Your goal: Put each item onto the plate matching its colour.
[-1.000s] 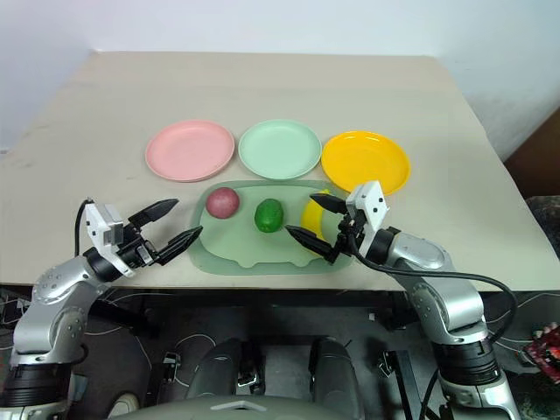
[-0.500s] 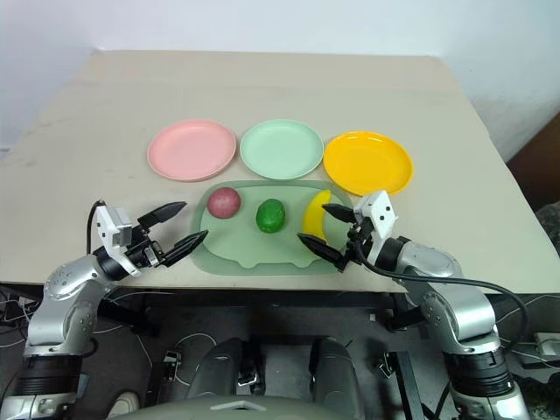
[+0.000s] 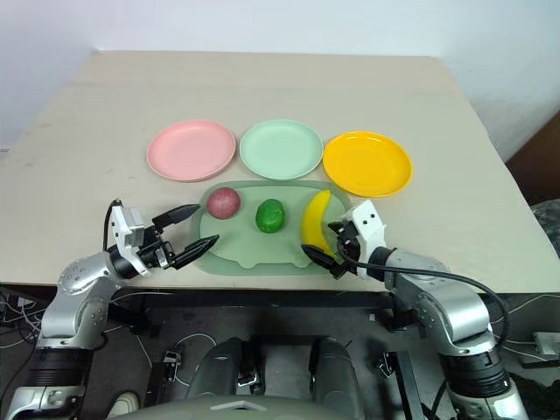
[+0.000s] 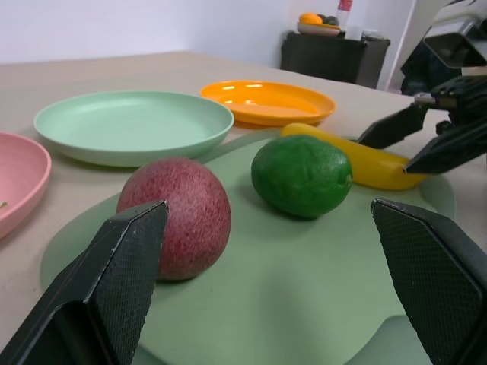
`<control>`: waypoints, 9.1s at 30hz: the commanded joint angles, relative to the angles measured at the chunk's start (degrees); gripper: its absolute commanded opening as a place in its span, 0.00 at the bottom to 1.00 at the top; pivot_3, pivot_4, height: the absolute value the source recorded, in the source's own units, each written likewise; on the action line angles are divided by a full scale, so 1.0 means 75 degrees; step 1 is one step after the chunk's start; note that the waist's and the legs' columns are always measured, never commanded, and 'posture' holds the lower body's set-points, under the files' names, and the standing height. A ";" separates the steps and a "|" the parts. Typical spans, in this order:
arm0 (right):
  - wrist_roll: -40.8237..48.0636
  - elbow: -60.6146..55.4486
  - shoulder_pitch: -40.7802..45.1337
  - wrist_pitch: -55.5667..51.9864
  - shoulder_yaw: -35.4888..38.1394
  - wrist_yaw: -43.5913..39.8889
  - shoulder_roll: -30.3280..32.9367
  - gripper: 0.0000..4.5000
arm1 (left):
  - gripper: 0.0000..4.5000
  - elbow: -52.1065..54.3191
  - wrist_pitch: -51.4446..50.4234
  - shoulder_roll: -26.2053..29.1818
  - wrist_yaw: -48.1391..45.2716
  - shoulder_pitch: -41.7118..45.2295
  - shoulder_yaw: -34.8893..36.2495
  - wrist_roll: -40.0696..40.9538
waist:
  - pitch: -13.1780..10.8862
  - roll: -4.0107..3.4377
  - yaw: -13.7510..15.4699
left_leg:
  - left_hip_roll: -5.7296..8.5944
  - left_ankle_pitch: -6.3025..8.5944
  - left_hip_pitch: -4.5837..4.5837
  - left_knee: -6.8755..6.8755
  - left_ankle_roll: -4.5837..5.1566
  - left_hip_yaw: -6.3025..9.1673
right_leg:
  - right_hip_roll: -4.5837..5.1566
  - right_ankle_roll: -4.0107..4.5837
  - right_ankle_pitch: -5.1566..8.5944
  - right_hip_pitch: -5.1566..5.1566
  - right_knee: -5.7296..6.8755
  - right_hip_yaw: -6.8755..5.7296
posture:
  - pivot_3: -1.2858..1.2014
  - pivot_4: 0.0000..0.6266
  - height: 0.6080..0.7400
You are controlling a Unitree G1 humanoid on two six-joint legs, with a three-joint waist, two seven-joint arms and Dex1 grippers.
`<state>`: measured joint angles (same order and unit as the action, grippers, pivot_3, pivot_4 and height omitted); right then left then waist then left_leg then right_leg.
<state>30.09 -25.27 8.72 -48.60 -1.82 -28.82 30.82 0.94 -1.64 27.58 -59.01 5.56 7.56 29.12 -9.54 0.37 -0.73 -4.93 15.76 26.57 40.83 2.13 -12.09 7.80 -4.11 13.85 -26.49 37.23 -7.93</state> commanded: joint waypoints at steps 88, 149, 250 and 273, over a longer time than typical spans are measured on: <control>-0.2127 0.5179 0.5131 0.1090 0.0975 -0.0316 -0.0392 1.00 | 1.00 0.2253 -0.2050 0.0607 0.1345 0.0475 0.0219 0.0645 | -0.0016 -0.0029 -0.0245 | 0.0004 -0.0016 0.0013 0.0010 -0.0022 -0.0051 | -0.0009 -0.0032 -0.0017 -0.0026 0.0070 0.0042 | 0.52 0.24 0.66; -0.2158 0.8294 0.7325 0.1634 -0.0548 0.0587 -0.3007 0.59 | 1.00 0.2738 -0.2102 0.0816 0.1802 -0.0081 0.0712 0.0706 | -0.0011 -0.0021 -0.0285 | 0.0012 -0.0018 0.0082 0.0023 -0.0026 -0.0092 | -0.0014 -0.0031 -0.0017 -0.0113 0.0111 0.0052 | 0.52 0.24 0.66; -0.1023 0.1195 0.2202 0.1662 -0.0227 -0.0672 -0.1264 1.00 | 0.97 -0.1827 -0.3113 -0.0595 0.5955 0.3670 0.0546 -0.1974 | 0.0002 0.0005 -0.0221 | 0.0018 -0.0031 -0.0005 0.0049 0.0000 -0.0029 | -0.0012 -0.0035 -0.0017 0.0002 0.0114 0.0034 | 0.52 0.24 0.66; -0.0475 0.0897 0.1297 0.2117 0.0103 -0.1079 -0.1206 1.00 | 0.99 0.1220 -0.0347 -0.0182 0.2205 -0.0172 0.1691 0.0172 | 0.0003 0.0006 -0.0203 | 0.0005 -0.0016 -0.0006 0.0042 -0.0023 -0.0030 | 0.0001 -0.0025 -0.0014 -0.0005 0.0104 0.0039 | 0.52 0.24 0.66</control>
<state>25.62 -16.23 18.35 -34.06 -2.33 -36.21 21.38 7.04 -5.77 24.93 -40.14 4.71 18.51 27.96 -9.52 0.41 -2.25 -4.90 15.65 26.53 41.15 1.97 -12.31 7.82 -4.26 13.77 -26.53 38.00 -7.64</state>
